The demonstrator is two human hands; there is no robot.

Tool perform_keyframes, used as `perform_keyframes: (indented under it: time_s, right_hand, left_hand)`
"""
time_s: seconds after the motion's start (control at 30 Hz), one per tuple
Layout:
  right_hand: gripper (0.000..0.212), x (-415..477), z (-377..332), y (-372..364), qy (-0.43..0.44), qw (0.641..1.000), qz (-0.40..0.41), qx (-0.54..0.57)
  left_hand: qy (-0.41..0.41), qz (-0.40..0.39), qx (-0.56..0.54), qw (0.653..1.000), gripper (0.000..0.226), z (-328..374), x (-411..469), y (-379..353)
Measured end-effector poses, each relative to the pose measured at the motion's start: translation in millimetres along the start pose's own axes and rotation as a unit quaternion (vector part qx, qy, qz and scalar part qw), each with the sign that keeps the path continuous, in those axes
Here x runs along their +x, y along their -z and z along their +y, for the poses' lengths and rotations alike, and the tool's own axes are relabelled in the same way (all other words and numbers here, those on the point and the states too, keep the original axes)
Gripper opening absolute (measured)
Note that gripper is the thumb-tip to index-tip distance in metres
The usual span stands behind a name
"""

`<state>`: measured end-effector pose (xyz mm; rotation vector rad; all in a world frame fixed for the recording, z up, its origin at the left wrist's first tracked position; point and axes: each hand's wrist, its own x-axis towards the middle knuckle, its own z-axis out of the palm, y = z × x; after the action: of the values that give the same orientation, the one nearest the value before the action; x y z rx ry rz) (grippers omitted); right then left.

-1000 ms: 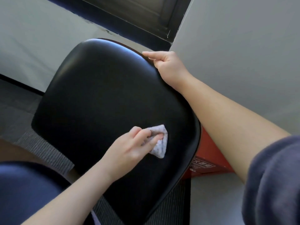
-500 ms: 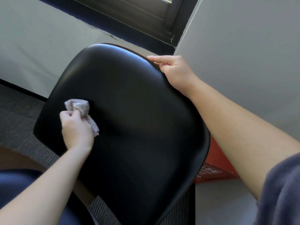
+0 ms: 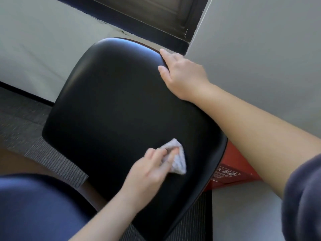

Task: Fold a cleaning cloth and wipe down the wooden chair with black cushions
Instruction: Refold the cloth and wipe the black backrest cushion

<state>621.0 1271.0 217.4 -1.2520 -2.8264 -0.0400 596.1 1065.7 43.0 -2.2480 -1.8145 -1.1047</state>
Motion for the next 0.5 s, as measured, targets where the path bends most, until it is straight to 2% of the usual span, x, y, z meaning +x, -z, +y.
perform_keyframes:
  time_s: [0.1,0.17,0.23,0.3,0.37,0.4,0.43,0.5]
  right_hand:
    - [0.063,-17,-9,-12,0.009,0.991,0.034,-0.129]
    - [0.067,-28,-11,-19,0.008,0.983,0.048,-0.177]
    - [0.071,-39,-14,-28,0.010,0.976,0.054,-0.209]
    - [0.075,-46,-18,-38,0.024,0.968,0.062,-0.241]
    - [0.077,-48,-19,-43,0.036,0.963,0.071,-0.258]
    - [0.077,-48,-19,-43,0.037,0.962,0.074,-0.262]
    - [0.077,-47,-18,-43,0.038,0.961,0.075,-0.264]
    - [0.077,-47,-17,-44,0.041,0.960,0.080,-0.267]
  left_hand:
    - [0.060,0.044,0.076,0.994,0.046,-43,2,9]
    - [0.099,0.039,0.089,0.990,0.049,-71,0,14]
    - [0.196,0.038,0.111,0.974,0.036,-98,-5,15]
    - [0.372,0.058,0.112,0.920,0.024,-132,-14,18]
    - [0.542,0.061,0.112,0.831,0.030,-159,-23,25]
    - [0.591,0.049,0.100,0.799,0.032,-163,-26,28]
    - [0.602,0.035,0.092,0.792,0.033,-162,-27,28]
    - [0.559,0.049,0.053,0.826,0.025,-144,-24,20]
